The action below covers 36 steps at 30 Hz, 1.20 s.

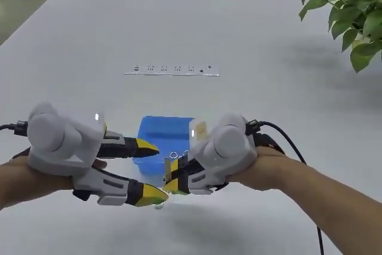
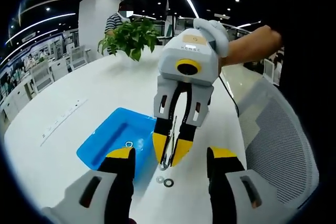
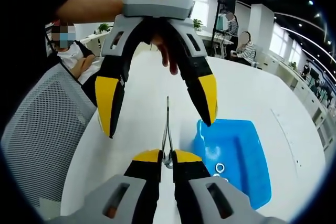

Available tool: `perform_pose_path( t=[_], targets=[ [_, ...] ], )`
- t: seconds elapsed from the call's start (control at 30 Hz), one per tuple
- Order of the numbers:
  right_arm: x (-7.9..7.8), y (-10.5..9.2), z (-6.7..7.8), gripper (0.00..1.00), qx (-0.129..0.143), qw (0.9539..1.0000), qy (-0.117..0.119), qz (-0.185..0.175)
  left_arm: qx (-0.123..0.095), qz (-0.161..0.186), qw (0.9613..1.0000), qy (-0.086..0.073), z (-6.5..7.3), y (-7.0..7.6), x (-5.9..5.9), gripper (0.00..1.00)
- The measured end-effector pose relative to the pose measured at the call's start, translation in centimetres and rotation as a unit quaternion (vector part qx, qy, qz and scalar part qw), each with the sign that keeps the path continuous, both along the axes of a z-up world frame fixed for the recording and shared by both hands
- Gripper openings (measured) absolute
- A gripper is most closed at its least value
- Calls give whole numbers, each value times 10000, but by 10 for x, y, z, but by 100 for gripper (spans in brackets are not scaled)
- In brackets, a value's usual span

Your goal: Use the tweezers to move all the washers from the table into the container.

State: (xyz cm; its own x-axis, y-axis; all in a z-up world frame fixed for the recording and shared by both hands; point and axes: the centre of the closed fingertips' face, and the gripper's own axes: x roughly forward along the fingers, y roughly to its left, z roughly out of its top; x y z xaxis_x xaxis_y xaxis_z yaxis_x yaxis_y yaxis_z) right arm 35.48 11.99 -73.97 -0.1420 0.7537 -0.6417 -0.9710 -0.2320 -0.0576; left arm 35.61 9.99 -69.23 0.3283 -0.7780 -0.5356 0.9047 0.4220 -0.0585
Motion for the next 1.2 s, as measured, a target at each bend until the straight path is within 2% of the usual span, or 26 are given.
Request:
perform_pose_path(
  t=[0.03, 0.13, 0.3, 0.53, 0.73, 1.0, 1.2],
  targets=[
    [1, 0, 2, 9, 1, 10000, -15, 5, -24, 33, 10000, -32, 1, 1, 0, 62],
    [3, 2, 7, 9, 35, 10000, -23, 10, -44, 157, 9999, 42, 1, 4, 1, 67],
    [8, 3, 15, 9, 42, 10000, -74, 38, -64, 388, 9992, 22, 2, 11, 6, 81],
    [19, 10, 26, 9, 106, 9998, -148, 76, -154, 646, 9978, -51, 8, 21, 12, 89],
    [33, 14, 30, 9, 130, 9994, -293, 155, -200, 812, 9964, -127, 12, 26, 20, 98],
    [45, 16, 28, 9, 136, 9991, -338, 201, -215, 913, 9955, -141, 12, 30, 28, 99],
    [53, 19, 21, 9, 159, 9990, -353, 240, -225, 936, 9952, -159, 11, 31, 35, 99]
  ],
)
